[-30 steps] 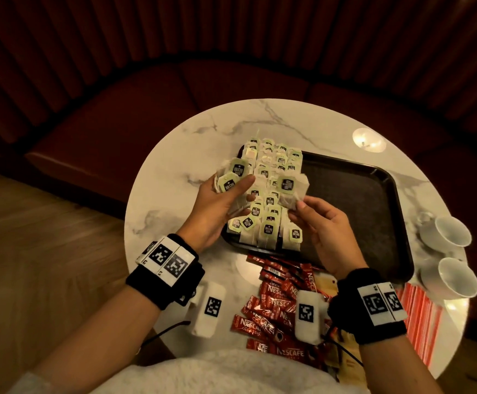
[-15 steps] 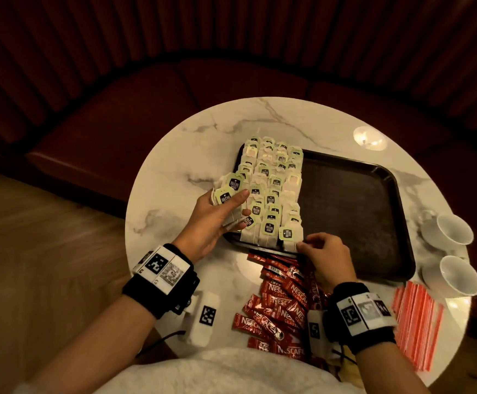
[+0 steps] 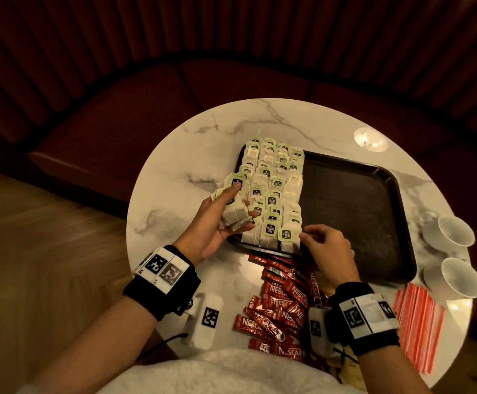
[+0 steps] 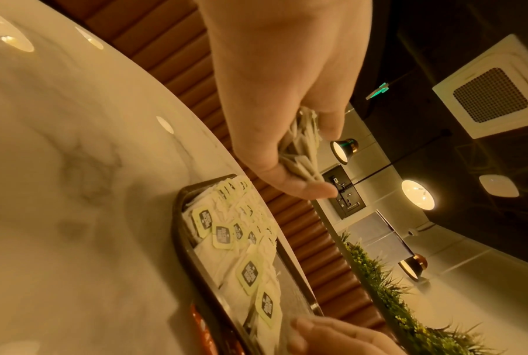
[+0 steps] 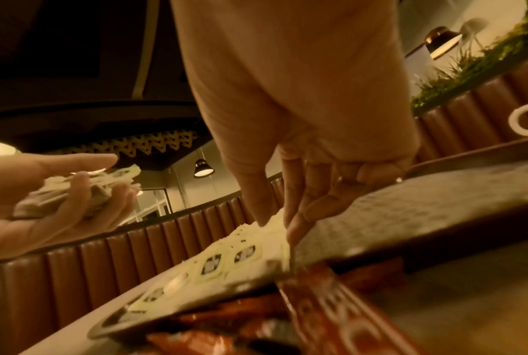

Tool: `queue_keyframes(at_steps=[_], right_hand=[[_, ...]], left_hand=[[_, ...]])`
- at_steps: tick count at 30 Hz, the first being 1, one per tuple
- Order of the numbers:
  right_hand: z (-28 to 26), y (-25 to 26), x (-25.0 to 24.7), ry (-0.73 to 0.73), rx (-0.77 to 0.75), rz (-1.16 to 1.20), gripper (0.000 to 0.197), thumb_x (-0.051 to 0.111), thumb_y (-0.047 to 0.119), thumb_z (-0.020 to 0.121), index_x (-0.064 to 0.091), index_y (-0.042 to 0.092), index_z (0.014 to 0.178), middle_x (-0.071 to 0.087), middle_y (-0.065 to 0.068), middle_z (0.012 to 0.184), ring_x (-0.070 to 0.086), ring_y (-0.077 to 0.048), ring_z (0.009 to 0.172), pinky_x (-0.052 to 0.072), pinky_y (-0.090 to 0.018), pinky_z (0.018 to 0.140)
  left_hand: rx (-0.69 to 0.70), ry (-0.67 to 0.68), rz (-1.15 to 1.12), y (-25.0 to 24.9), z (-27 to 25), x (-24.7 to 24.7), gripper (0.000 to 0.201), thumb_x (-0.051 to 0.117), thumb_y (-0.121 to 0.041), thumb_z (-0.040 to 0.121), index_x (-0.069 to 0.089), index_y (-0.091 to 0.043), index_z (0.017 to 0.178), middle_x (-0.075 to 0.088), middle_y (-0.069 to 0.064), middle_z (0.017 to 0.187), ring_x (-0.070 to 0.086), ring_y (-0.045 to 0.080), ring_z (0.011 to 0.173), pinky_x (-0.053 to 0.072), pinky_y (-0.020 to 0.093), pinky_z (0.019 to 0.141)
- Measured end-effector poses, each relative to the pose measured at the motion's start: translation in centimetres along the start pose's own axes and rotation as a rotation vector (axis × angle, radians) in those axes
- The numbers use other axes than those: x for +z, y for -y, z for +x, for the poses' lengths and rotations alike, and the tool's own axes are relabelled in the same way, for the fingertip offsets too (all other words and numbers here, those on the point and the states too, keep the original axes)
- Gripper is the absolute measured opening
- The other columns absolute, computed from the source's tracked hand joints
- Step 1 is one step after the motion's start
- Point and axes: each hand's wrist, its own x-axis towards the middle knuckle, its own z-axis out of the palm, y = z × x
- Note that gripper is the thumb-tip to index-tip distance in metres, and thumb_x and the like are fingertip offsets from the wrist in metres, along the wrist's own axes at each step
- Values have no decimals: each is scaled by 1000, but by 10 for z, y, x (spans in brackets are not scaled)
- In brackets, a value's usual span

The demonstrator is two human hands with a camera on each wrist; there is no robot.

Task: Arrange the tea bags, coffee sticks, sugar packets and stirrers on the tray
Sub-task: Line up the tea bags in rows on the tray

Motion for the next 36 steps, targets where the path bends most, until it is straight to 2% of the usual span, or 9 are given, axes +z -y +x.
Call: queue_keyframes(at_steps=[3,7,12,17,21,25,28,33,36], right_hand=[[-7,24,-5,83,-132,264,18,65,32,93,70,26,110,70,12,95,65,-3,95,53,-31,91],[-21,58,-4,202,-274,448,14,64,30,94,71,26,105,74,8,98,68,-2,90,52,-18,75],[-25,74,8,181,-302,540,19,71,32,89,70,22,105,71,5,99,68,-12,89,57,-26,68],[-25,76,12,189,-289,559,13,73,22,88,69,14,97,71,-1,93,68,-16,85,57,-31,72],[-22,71,5,200,-288,597,7,69,17,91,71,11,93,73,1,85,66,-6,76,54,-23,70],[-21,71,8,200,-310,509,18,74,27,86,71,18,101,71,11,104,68,-9,92,57,-30,80],[-20,71,15,152,-342,481,12,76,22,86,71,19,96,71,13,107,67,-9,98,56,-36,88],[-14,67,6,140,-293,694,12,71,17,89,73,10,98,74,-2,96,65,-4,81,50,-18,68],[-5,63,-3,161,-232,771,11,69,22,89,73,17,98,73,2,95,63,-4,82,49,-21,69]], left_hand=[[-70,15,-99,-2,0,4,21,54,-24,96,60,-5,105,69,14,90,72,29,78,61,37,62],[-86,32,-105,-2,1,11,25,52,-21,97,59,-2,110,70,14,96,71,27,86,59,42,77],[-91,87,-105,-1,-2,19,39,51,-21,96,55,-5,132,65,17,124,67,26,104,56,40,89],[-66,102,-80,3,-4,19,58,61,-23,84,49,0,136,69,18,116,69,27,102,59,39,78],[-93,79,-104,4,-1,16,61,65,-30,81,53,0,132,61,22,128,65,31,109,55,45,92],[-119,75,-56,5,1,17,51,60,-39,81,62,-3,117,69,16,114,67,26,102,54,44,91],[-112,65,-24,8,1,20,54,60,-39,85,57,-6,127,70,14,115,67,27,107,57,42,86],[-136,63,-77,7,5,22,59,63,-44,80,58,-12,129,70,13,116,70,22,99,58,38,78],[-136,36,-103,5,10,20,46,66,-36,81,64,-12,119,68,16,116,69,23,95,58,37,73]])
